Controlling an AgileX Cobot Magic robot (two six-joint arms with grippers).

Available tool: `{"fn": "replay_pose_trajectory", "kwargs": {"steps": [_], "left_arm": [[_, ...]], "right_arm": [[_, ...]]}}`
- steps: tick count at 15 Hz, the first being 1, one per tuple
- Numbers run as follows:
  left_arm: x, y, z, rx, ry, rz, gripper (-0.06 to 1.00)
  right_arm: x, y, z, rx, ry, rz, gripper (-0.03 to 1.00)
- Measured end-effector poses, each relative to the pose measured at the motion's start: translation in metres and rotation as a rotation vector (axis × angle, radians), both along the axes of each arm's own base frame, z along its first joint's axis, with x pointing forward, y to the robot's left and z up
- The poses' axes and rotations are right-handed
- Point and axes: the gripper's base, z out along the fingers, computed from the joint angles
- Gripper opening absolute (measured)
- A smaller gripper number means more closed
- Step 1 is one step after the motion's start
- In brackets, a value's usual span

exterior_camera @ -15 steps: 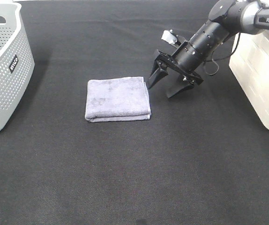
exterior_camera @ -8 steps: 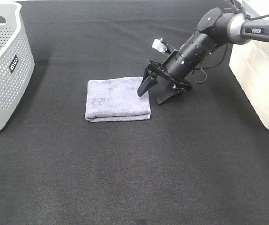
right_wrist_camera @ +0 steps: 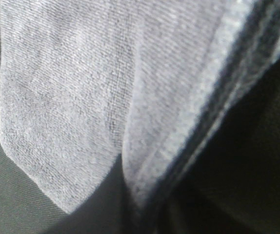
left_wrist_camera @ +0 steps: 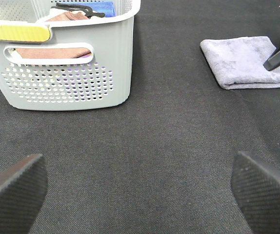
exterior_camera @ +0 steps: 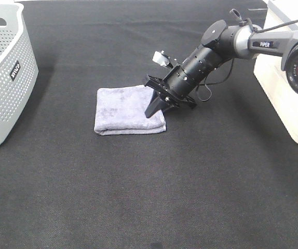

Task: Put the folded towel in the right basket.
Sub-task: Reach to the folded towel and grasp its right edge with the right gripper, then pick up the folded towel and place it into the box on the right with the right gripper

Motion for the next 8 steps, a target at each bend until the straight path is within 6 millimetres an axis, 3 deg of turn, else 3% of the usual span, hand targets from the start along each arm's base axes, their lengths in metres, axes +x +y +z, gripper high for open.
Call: {"fn": "replay_pose_trajectory", "kwargs": {"steps": [1,4,8], "left_arm": [[0.0,0.0,0.0,0.0,0.0,0.0,0.97],[0.0,0.0,0.0,0.0,0.0,0.0,0.97],[0.0,0.0,0.0,0.0,0.0,0.0,0.97]], "right_arm": [[0.0,0.0,0.0,0.0,0.0,0.0,0.06],[0.003,0.0,0.013,-0.011,-0.031,0.023,0.06],[0.011,-0.002,0.099,-0.03,-0.216,0.078,0.06]]}}
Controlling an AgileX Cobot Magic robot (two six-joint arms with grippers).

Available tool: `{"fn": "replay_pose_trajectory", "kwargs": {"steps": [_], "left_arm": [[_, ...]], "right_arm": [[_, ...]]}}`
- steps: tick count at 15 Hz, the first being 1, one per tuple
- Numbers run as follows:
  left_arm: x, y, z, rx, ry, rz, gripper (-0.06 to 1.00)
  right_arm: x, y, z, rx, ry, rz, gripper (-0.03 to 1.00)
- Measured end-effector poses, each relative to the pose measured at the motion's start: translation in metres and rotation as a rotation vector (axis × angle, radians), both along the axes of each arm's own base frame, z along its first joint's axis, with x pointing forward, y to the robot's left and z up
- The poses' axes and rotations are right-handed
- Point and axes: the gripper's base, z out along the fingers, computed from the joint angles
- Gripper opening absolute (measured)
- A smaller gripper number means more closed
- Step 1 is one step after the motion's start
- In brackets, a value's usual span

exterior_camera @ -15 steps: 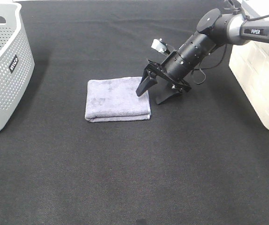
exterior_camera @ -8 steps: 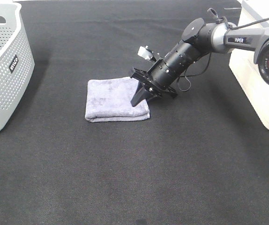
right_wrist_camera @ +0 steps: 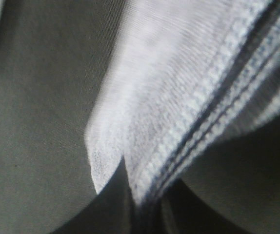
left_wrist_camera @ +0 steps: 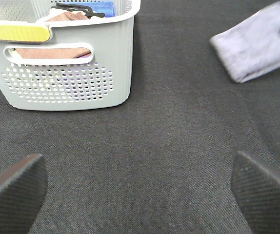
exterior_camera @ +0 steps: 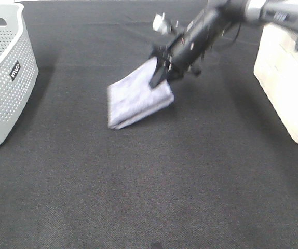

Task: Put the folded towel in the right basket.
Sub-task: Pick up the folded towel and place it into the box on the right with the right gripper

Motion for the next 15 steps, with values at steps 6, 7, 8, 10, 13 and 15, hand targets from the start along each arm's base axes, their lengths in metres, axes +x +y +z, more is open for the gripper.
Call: {"fn": "replay_pose_trajectory", "kwargs": {"steps": [6,7,8,10,13,15], "left_arm": [[0.0,0.0,0.0,0.0,0.0,0.0,0.97],[0.0,0.0,0.0,0.0,0.0,0.0,0.97],[0.0,0.0,0.0,0.0,0.0,0.0,0.97],[0.0,0.0,0.0,0.0,0.0,0.0,0.97],[0.0,0.0,0.0,0.0,0.0,0.0,0.97],[0.0,0.0,0.0,0.0,0.0,0.0,0.97]], "right_arm": [[-0.008,-0.022,0.106,-0.135,-0.279,-0.045,0.06],[-0.013,-0.031,0.127,-0.16,-0.322,-0.073,0.06],[-0.018,-0.042,0.148,-0.18,-0.366,-0.104,0.06],[-0.031,-0.086,0.201,-0.22,-0.468,-0.227,0.06],[-0.046,-0.149,0.244,-0.256,-0.551,-0.381,0.06],[-0.054,-0.191,0.26,-0.264,-0.564,-0.506,0.06]]}}
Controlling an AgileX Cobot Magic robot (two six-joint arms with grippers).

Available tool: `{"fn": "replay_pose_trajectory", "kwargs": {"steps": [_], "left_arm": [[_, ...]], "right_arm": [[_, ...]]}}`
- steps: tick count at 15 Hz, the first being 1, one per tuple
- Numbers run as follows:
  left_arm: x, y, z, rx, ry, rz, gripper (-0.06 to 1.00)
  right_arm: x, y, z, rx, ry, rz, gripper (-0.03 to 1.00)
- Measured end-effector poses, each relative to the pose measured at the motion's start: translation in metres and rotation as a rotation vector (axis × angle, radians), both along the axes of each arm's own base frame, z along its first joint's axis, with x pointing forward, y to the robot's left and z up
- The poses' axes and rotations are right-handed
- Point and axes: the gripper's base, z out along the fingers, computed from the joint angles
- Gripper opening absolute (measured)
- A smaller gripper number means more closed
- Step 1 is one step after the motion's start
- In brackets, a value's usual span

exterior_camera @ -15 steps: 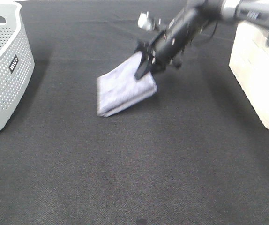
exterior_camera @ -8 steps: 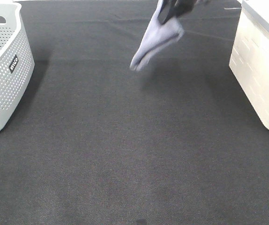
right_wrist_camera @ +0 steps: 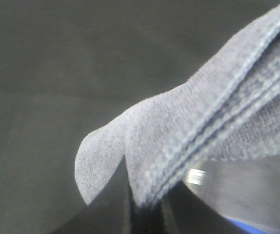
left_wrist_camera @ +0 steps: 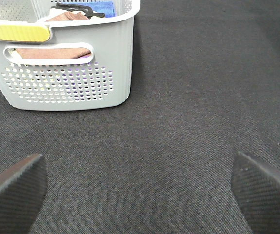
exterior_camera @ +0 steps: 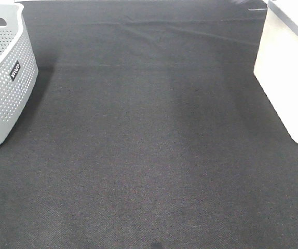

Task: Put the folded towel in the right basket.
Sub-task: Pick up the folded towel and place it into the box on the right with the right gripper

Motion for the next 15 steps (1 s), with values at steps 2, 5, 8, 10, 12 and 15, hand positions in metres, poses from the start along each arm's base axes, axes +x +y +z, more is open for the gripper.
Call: {"fn": "replay_pose_trajectory", "kwargs": {"steps": [2,5,8,10,12,15], "left_arm": [[0.0,0.0,0.0,0.0,0.0,0.0,0.97],[0.0,0.0,0.0,0.0,0.0,0.0,0.97],[0.0,0.0,0.0,0.0,0.0,0.0,0.97],[0.0,0.0,0.0,0.0,0.0,0.0,0.97],[0.0,0.0,0.0,0.0,0.0,0.0,0.97],[0.0,0.0,0.0,0.0,0.0,0.0,0.97]], "right_arm": [[-0.005,-0.035,0.005,0.018,-0.007,-0.1,0.06],[-0.005,-0.069,-0.017,-0.011,0.078,-0.195,0.06],[-0.002,-0.083,-0.059,-0.092,0.225,-0.233,0.06],[0.001,-0.085,-0.083,-0.107,0.303,-0.227,0.06],[0.006,-0.086,-0.1,-0.116,0.348,-0.224,0.07],[0.007,-0.086,-0.104,-0.105,0.358,-0.239,0.52]]}}
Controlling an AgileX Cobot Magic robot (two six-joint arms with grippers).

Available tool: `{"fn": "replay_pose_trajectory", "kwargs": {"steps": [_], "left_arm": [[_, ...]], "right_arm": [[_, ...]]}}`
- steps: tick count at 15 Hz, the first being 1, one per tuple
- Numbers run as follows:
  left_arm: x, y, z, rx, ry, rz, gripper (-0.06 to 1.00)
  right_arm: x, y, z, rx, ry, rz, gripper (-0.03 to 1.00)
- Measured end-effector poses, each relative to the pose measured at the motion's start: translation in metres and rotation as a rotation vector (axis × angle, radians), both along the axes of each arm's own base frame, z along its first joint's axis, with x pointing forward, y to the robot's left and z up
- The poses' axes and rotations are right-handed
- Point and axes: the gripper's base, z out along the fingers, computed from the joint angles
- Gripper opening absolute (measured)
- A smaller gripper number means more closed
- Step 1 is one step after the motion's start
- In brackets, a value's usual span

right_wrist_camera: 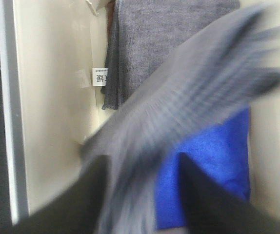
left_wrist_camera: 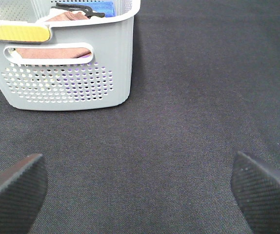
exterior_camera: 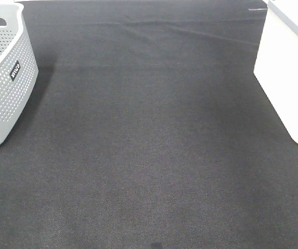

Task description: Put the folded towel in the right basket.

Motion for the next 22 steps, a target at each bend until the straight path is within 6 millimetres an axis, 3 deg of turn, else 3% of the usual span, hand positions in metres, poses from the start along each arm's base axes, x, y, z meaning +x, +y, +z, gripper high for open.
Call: {"fn": "replay_pose_trajectory", "kwargs": {"steps": [1,5,8,11,14,18,22], "left_arm": [[0.0,0.0,0.0,0.0,0.0,0.0,0.97],[0.0,0.0,0.0,0.0,0.0,0.0,0.97],[0.0,0.0,0.0,0.0,0.0,0.0,0.97],[0.0,0.0,0.0,0.0,0.0,0.0,0.97],[0.0,0.0,0.0,0.0,0.0,0.0,0.97],[0.0,0.0,0.0,0.0,0.0,0.0,0.97],[0.0,0.0,0.0,0.0,0.0,0.0,0.97]], "right_arm": [[0.0,0.0,0.0,0.0,0.0,0.0,0.66],[-0.001,0.011,0.006,0.051,-0.022,0.021,0.77],[-0.012,0.042,0.033,0.077,-0.087,0.09,0.77],[-0.029,0.087,0.058,0.08,-0.138,0.197,0.77],[-0.065,0.128,0.061,0.092,-0.101,0.301,0.77],[-0.12,0.122,0.05,0.085,-0.023,0.273,0.77],[-0.187,0.112,0.031,0.08,0.045,0.263,0.77]]}}
